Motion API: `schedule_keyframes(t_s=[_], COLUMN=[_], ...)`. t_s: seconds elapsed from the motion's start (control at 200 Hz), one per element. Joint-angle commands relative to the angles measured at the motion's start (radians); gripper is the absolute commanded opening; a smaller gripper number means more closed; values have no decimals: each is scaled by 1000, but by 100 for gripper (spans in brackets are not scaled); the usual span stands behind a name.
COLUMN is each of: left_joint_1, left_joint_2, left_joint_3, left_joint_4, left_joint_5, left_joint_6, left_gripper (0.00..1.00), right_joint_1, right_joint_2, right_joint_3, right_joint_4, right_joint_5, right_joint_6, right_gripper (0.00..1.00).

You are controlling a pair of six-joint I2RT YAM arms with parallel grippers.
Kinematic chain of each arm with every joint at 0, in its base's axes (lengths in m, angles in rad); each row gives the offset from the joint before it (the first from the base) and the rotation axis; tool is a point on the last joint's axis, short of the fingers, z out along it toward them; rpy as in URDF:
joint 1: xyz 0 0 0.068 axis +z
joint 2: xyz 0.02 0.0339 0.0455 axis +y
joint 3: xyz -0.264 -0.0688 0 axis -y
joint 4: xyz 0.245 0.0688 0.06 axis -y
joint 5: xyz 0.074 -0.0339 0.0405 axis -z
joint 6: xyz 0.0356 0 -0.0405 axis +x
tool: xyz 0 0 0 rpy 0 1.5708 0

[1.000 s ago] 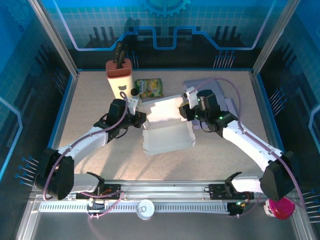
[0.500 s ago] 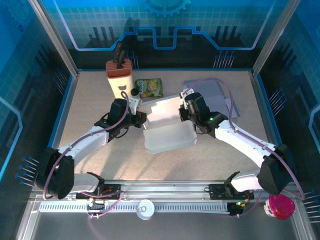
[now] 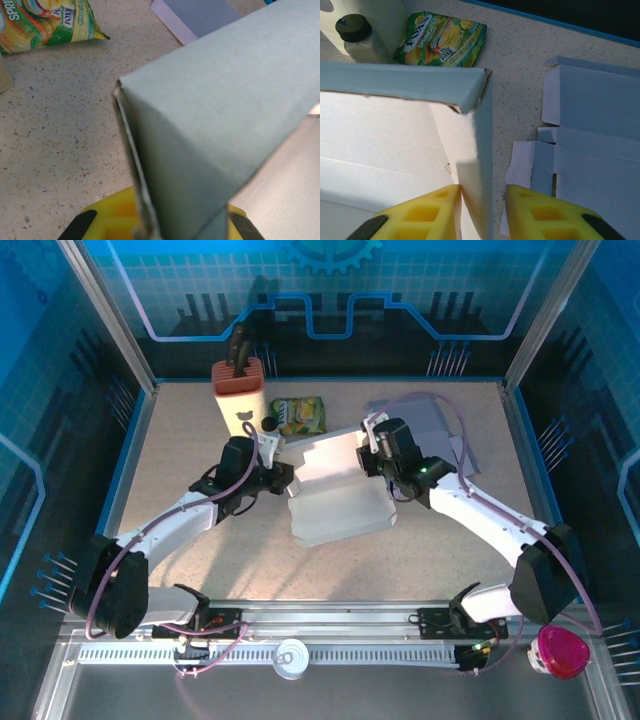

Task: Fold the paper box

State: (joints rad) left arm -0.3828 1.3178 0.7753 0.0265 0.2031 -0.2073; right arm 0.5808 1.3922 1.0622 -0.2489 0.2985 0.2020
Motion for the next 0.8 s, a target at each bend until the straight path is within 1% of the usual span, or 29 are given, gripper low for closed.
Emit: schedule_keyframes(t_s=[0.0,0.125,0.22,0.32,0.4,0.44,0.51,0.64,0.795], left_joint_1=[-11,-12,-13,-16,-23,-32,-59,-111,-123], left_joint_2=[3,4,7,12,18,22,34,77,107], left_joint_3=[41,45,46,50,57,61,79,125,142], left_joint_4=[18,17,16,16,12,8,-17,-60,-69], left_joint_5=[30,30,31,26,15,-3,-48,-142,-172], left_joint_6=[20,20,19,18,12,7,0,-28,-73], left_gripper=[0,0,0,0,0,0,0,0,0], right_joint_1=[-29,-48,-49,-37,-13,3,27,70,108], right_joint_2=[21,27,31,37,59,73,105,195,284], right_joint_3=[27,31,36,45,73,92,141,237,350], right_joint_4=[-23,-23,-24,-36,-76,-107,-188,-360,-599], right_joint_5=[-26,-47,-39,13,107,181,300,476,631], right_joint_6=[-8,-16,-18,-7,18,43,111,257,465], right_gripper=[31,31,17,10,4,0,0,0,0])
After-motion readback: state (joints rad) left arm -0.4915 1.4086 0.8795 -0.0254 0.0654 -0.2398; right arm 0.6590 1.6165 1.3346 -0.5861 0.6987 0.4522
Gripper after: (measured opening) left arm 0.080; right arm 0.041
